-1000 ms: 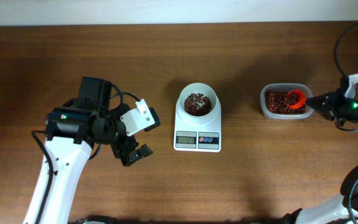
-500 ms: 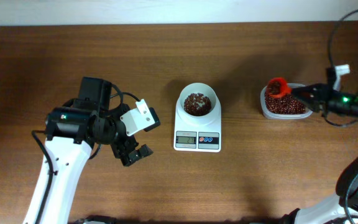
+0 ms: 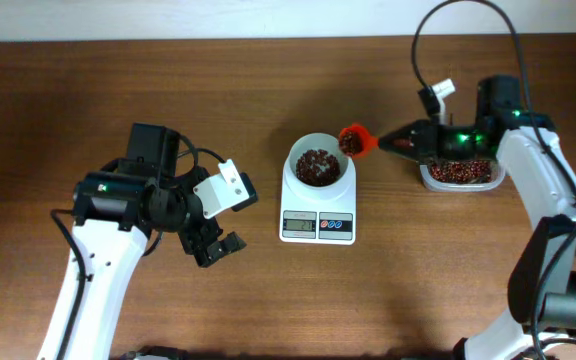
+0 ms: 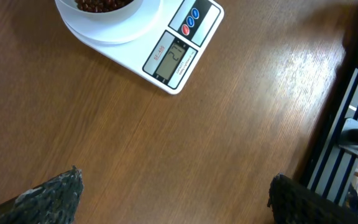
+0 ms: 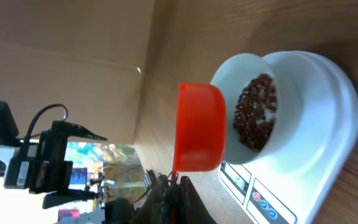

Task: Scoop and weigh 50g on scale
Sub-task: 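Lift the filled orange scoop and carry it left over the scale bowl, then tilt the scoop with the right gripper to pour beans into the bowl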

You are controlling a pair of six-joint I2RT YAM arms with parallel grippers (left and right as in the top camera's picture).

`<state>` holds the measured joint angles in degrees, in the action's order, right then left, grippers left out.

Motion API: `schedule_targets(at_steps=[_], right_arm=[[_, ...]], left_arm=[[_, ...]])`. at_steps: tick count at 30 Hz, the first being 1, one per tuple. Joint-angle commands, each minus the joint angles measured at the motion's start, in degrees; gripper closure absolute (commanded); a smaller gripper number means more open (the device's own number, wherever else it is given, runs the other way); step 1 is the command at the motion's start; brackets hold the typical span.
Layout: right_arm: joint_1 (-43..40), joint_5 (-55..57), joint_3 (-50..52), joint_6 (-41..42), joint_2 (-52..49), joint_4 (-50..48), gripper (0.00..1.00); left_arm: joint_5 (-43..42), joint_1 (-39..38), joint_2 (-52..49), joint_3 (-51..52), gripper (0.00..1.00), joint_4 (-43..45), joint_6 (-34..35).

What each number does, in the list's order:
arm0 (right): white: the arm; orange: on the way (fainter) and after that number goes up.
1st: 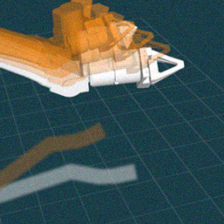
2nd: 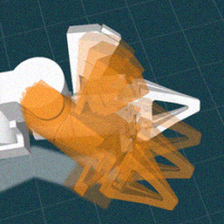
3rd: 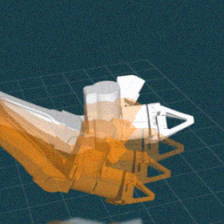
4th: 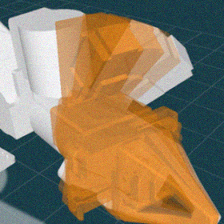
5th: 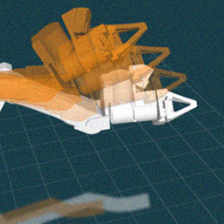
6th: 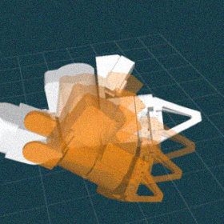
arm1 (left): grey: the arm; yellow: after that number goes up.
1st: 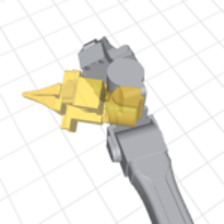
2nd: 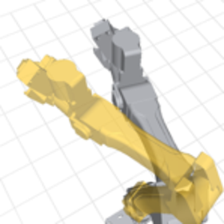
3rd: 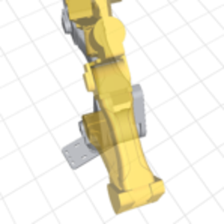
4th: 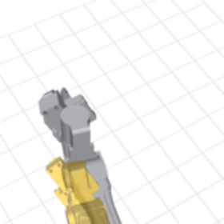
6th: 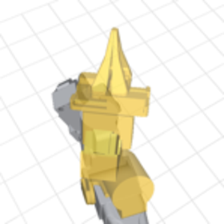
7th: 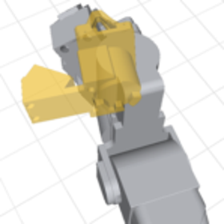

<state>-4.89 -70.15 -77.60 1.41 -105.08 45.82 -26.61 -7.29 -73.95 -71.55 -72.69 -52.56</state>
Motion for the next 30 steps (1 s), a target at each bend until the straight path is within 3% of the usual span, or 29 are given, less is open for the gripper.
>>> schedule_targets(at_steps=[1, 8, 13, 16, 19, 23, 30], right_arm=[[2.71, -0.74, -0.20, 1.25, -0.42, -2.82, 0.96], [4.44, 9.40, -0.20, 0.15, -0.42, -5.49, 0.96], [7.26, 9.40, -0.20, -6.73, -0.42, -9.90, 0.96], [8.70, 10.56, -0.20, -15.93, -0.42, -9.90, 0.96], [8.68, 15.87, -0.20, -16.24, -0.42, -10.16, 0.96], [8.74, 16.04, -0.20, -24.00, -0.42, -11.19, 0.96], [8.74, 16.00, -0.20, -29.09, -0.42, -11.37, 0.96]], left_arm=[[-1.03, 0.22, -0.20, -0.94, 0.01, -0.04, -0.68], [-1.03, 0.22, -0.20, -0.94, 0.01, -0.04, -0.68], [-1.05, 0.22, -0.20, -0.94, 0.01, -0.04, -0.68], [-1.05, 0.22, -0.20, -0.94, 0.01, -0.04, -0.68], [-1.03, 0.22, -0.20, -0.94, 0.01, -0.04, -0.68], [-1.03, 0.22, -0.20, -0.94, 0.01, -0.04, -0.68], [-1.03, 0.22, -0.20, -0.94, 0.01, -0.04, -0.68]])
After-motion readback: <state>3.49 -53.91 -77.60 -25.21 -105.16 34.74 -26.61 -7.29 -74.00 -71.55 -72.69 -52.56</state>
